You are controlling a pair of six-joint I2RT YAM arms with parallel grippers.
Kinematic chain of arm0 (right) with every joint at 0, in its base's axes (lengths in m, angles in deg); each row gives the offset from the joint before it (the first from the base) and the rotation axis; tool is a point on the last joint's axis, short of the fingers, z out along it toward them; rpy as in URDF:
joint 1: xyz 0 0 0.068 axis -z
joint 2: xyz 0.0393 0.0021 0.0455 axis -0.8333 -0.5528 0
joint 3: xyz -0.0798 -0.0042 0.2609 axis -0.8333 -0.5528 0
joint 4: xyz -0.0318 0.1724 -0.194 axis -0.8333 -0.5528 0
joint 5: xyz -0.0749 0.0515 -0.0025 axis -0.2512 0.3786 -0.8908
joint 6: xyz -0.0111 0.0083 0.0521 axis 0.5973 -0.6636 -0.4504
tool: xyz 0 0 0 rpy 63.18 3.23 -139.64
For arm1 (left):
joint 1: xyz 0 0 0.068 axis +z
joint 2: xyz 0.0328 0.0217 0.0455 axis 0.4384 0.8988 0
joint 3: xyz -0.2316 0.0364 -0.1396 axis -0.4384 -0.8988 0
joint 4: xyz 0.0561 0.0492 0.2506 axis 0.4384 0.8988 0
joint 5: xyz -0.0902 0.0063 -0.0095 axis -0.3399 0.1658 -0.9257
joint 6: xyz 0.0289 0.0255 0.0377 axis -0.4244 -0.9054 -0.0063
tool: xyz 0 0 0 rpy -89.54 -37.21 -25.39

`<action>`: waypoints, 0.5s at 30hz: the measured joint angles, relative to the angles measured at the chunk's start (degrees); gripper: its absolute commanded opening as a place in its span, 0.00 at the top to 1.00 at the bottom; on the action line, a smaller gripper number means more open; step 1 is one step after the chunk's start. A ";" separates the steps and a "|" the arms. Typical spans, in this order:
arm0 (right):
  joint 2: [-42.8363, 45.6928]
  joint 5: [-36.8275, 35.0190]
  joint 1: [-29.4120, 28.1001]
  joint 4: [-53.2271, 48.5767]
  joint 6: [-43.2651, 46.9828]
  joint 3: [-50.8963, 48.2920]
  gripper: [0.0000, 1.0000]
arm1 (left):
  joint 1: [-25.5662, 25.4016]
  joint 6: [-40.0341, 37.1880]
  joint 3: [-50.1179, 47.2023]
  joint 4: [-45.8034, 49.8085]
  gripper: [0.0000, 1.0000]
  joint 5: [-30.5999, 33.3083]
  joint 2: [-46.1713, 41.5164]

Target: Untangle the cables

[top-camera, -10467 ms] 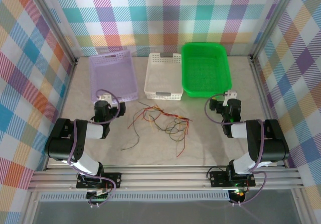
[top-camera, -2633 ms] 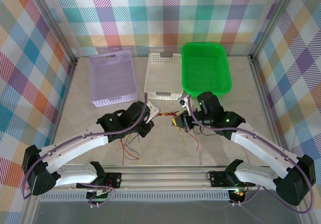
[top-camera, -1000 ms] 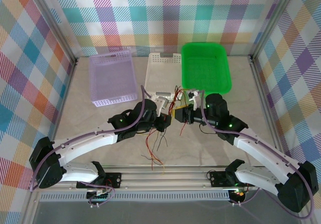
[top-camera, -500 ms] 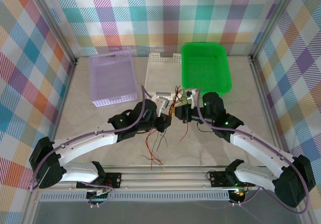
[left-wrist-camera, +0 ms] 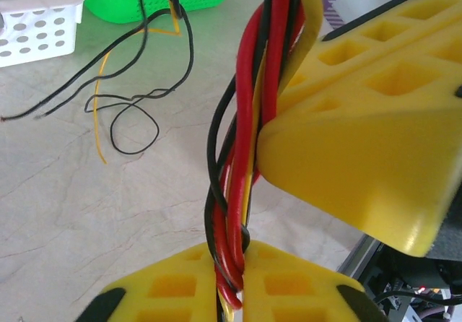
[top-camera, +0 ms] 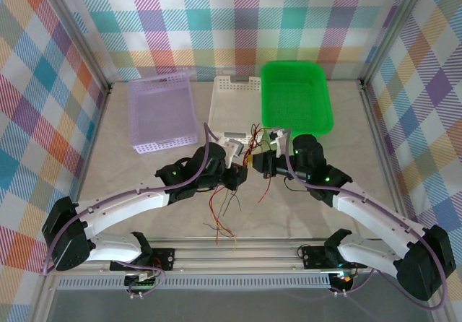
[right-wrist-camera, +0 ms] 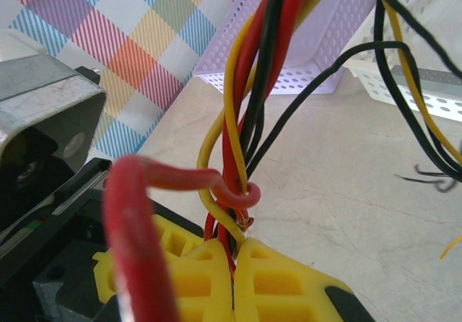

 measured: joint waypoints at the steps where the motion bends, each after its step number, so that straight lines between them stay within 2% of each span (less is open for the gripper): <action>1: 0.04 -0.02 0.00 -0.02 0.09 0.00 1.00 | 0.00 -0.02 0.00 -0.02 0.72 0.00 0.00; 6: 0.07 0.00 0.00 -0.07 0.13 0.00 1.00 | -0.04 -0.87 0.00 -0.02 0.54 0.00 -0.04; 10: 0.07 0.00 0.00 -0.11 0.35 0.00 1.00 | -0.04 -1.25 0.00 0.07 0.53 0.07 -0.83; 15: 0.09 0.00 0.00 -0.13 0.35 0.00 1.00 | 0.09 -1.92 0.00 0.11 0.61 0.20 -3.98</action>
